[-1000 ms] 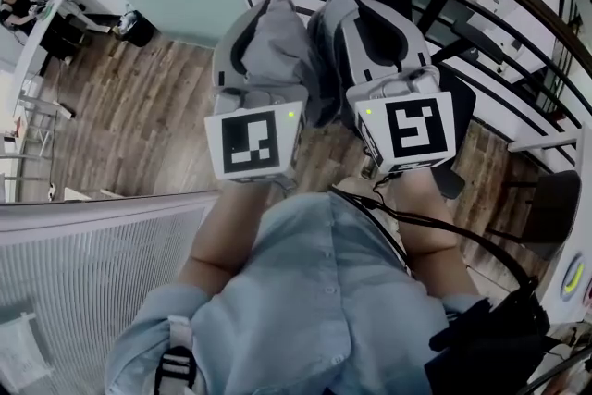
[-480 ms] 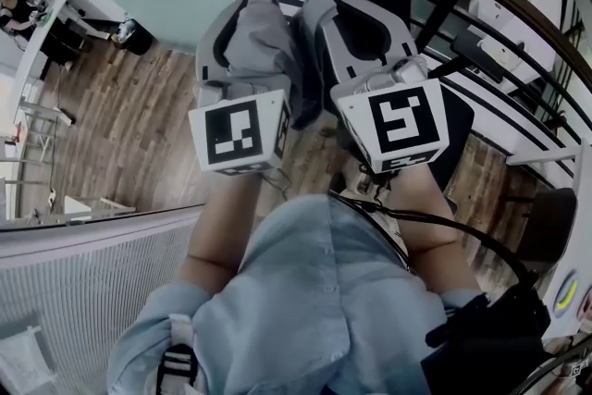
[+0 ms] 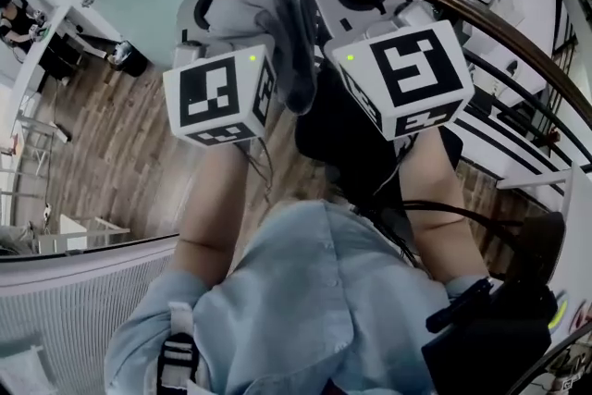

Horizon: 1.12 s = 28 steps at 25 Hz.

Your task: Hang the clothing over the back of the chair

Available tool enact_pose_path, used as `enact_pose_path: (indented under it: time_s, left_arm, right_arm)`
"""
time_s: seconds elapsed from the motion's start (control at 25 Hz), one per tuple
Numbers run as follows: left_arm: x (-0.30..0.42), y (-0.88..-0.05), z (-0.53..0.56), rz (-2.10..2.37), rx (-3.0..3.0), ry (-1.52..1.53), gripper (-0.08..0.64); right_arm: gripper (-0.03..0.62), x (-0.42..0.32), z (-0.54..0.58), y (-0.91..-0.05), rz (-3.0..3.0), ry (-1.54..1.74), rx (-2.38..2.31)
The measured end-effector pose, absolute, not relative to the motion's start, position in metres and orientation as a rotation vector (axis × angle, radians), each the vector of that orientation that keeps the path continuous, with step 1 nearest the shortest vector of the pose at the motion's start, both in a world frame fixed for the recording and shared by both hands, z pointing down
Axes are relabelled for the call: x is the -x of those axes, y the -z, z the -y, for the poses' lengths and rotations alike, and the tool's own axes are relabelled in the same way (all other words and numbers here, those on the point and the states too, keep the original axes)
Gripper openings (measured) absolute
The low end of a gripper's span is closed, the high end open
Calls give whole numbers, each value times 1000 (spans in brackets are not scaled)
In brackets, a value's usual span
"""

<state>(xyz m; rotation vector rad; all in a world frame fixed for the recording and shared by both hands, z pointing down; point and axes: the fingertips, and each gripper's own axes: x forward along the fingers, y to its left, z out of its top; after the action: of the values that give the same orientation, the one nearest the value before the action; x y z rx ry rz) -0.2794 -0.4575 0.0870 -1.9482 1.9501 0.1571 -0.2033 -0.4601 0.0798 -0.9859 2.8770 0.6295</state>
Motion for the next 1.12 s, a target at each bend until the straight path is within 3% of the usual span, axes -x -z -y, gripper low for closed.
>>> enact_pose_path:
  time_s: [0.64, 1.12]
  left_arm:
    - [282, -9, 605, -1673, 2133, -262, 17]
    - [255, -45, 665, -1576, 2263, -186, 17]
  right_arm:
    - [25, 134, 593, 2, -2630, -700, 1399]
    - [25, -9, 637, -67, -2453, -465, 1878]
